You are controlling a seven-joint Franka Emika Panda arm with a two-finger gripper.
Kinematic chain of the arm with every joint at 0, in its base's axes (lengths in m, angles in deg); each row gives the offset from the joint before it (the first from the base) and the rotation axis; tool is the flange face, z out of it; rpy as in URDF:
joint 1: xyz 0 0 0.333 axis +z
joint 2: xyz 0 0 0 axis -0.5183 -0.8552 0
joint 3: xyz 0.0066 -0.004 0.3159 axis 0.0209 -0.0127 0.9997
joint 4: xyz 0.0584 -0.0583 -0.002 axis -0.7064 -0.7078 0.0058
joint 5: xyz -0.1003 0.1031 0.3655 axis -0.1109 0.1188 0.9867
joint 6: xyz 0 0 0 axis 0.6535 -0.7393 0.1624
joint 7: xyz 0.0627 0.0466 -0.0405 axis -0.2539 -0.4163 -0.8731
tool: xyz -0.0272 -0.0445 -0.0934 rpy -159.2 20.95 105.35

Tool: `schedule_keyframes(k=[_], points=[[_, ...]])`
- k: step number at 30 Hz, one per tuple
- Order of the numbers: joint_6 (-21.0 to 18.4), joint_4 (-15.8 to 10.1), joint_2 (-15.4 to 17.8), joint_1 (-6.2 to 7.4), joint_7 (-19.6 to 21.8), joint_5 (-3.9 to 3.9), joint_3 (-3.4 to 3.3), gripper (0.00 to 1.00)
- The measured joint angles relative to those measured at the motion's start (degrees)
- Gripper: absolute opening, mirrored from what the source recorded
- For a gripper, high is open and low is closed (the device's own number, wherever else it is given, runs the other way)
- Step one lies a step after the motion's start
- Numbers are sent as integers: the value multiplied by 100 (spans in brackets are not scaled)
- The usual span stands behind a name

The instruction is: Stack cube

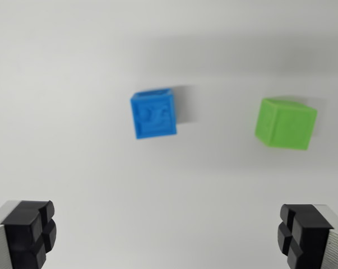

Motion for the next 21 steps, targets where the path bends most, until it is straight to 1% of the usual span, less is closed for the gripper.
schedule_keyframes(k=[11, 21], points=[[242, -163, -83, -85, -119, 26, -52, 100], [536, -336, -216, -203, -266, 62, -105, 100]])
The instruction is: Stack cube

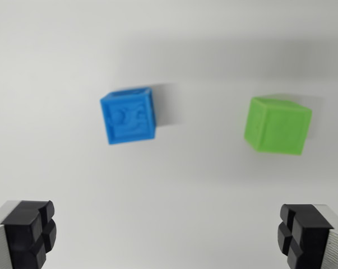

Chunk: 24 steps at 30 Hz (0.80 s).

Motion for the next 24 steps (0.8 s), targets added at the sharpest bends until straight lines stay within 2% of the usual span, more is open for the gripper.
schedule_keyframes(k=[14, 24], points=[[447, -205, -256, -204, -262, 86, -65, 100], [820, -324, -528, -394, -500, 179, -106, 100]])
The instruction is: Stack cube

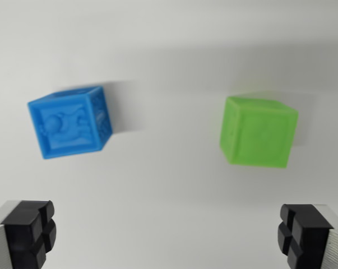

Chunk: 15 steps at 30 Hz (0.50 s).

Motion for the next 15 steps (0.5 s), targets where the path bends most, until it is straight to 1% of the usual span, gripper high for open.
schedule_keyframes(k=[5, 15], points=[[192, -27, -177, -112, -134, 47, -14, 100], [552, -59, -524, -342, -392, 151, -20, 100]])
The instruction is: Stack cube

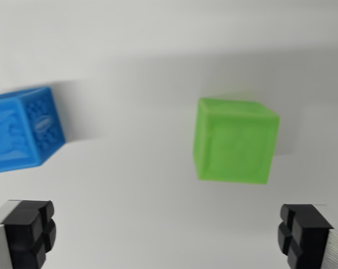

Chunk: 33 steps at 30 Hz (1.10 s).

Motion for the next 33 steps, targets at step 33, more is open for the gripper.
schedule_keyframes(k=[33], points=[[1179, 295, -1535, -574, -618, 316, 119, 100]])
